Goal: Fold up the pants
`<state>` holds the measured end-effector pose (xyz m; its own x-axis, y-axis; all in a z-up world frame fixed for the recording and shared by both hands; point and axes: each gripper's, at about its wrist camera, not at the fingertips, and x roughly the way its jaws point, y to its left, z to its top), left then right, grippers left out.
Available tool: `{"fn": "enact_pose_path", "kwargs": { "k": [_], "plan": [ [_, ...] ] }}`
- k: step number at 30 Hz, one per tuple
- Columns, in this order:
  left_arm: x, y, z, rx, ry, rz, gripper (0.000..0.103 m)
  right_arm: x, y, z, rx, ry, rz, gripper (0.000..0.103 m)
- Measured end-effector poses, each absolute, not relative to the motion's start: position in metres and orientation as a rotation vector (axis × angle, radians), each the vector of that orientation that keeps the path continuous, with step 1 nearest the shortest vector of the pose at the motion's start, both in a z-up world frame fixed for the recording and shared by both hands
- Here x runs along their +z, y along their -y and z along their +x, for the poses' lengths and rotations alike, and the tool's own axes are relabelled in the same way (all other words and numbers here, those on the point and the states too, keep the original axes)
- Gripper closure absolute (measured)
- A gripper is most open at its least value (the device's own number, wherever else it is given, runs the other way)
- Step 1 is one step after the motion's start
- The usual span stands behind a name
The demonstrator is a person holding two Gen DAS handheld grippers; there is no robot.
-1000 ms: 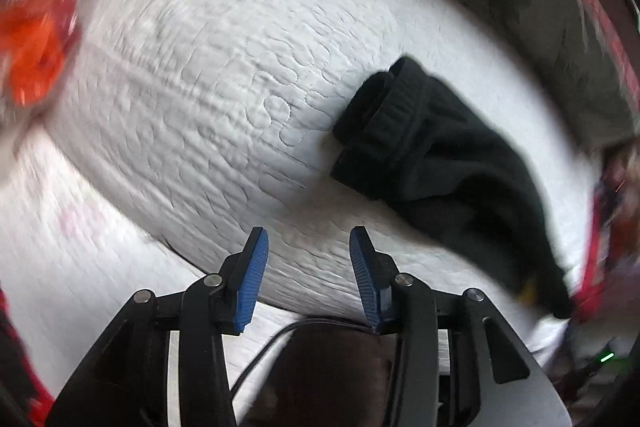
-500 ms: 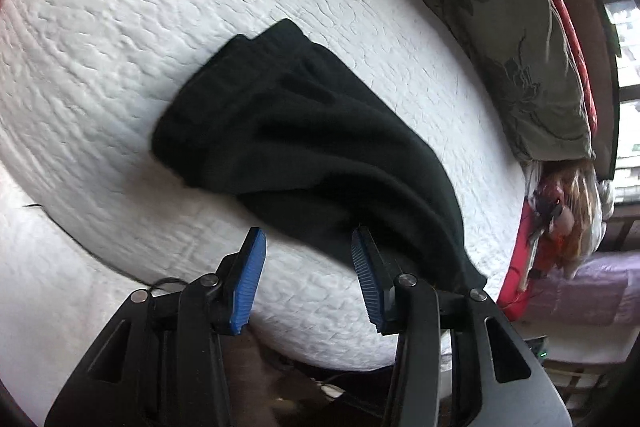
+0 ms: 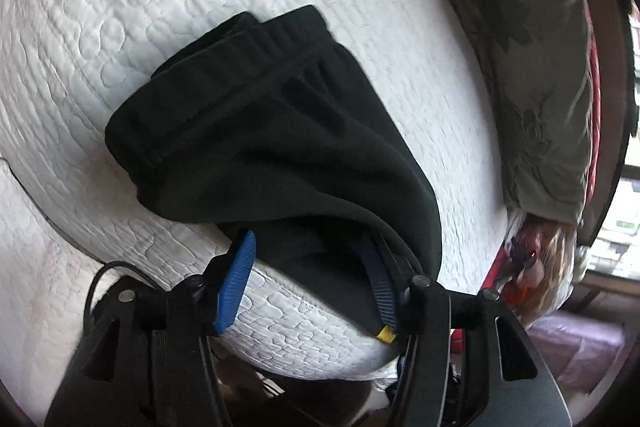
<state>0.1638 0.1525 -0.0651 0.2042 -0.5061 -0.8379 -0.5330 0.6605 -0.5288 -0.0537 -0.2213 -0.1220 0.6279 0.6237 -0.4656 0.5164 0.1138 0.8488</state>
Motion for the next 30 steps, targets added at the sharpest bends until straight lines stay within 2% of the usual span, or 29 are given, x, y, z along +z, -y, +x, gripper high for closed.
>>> {"fn": "enact_pose_path", "kwargs": {
  "k": [4,8,10,11,12,13,14,15,18,20,23,25,28,30],
  "plan": [
    [-0.071,-0.168,0.165,0.062,-1.446,-1.018,0.049,-0.142,0.231,-0.056,-0.007,-0.916,1.71,0.038],
    [-0.078,-0.166,0.171,0.111,-1.509,-0.974,0.05,-0.152,0.233,-0.054,-0.051,-0.876,1.755,0.038],
    [-0.083,-0.162,0.172,0.116,-1.544,-0.946,0.07,-0.153,0.233,-0.055,-0.063,-0.854,1.739,0.052],
    [-0.085,-0.161,0.171,0.127,-1.562,-0.938,0.087,-0.153,0.234,-0.055,-0.068,-0.849,1.718,0.067],
    [-0.087,-0.16,0.171,0.131,-1.565,-0.947,0.091,-0.154,0.235,-0.054,-0.065,-0.847,1.698,0.08],
    [-0.088,-0.162,0.169,0.128,-1.561,-0.966,0.092,-0.155,0.237,-0.054,-0.058,-0.844,1.678,0.085],
    [-0.088,-0.163,0.169,0.124,-1.556,-0.976,0.098,-0.155,0.238,-0.054,-0.051,-0.839,1.66,0.092],
    [-0.087,-0.165,0.169,0.117,-1.553,-0.985,0.098,-0.153,0.243,-0.056,-0.044,-0.835,1.634,0.095],
    [-0.073,-0.174,0.177,0.092,-1.537,-1.0,0.1,-0.138,0.249,-0.046,-0.022,-0.851,1.498,0.096],
    [-0.045,-0.178,0.18,0.063,-1.452,-1.0,0.103,-0.118,0.253,-0.032,-0.001,-0.84,1.416,0.096],
    [-0.013,-0.187,0.176,0.051,-1.318,-0.924,0.103,-0.062,0.26,-0.014,0.086,-0.696,1.272,0.096],
    [-0.019,-0.188,0.17,0.09,-1.327,-0.85,0.103,-0.039,0.261,-0.009,0.101,-0.664,1.133,0.096],
    [-0.051,-0.194,0.156,0.067,-1.383,-0.925,0.103,-0.074,0.264,-0.015,0.062,-0.775,1.148,0.096],
    [-0.053,-0.195,0.148,0.053,-1.361,-0.963,0.103,-0.104,0.265,-0.024,0.023,-0.848,1.177,0.096]
  ]
}}
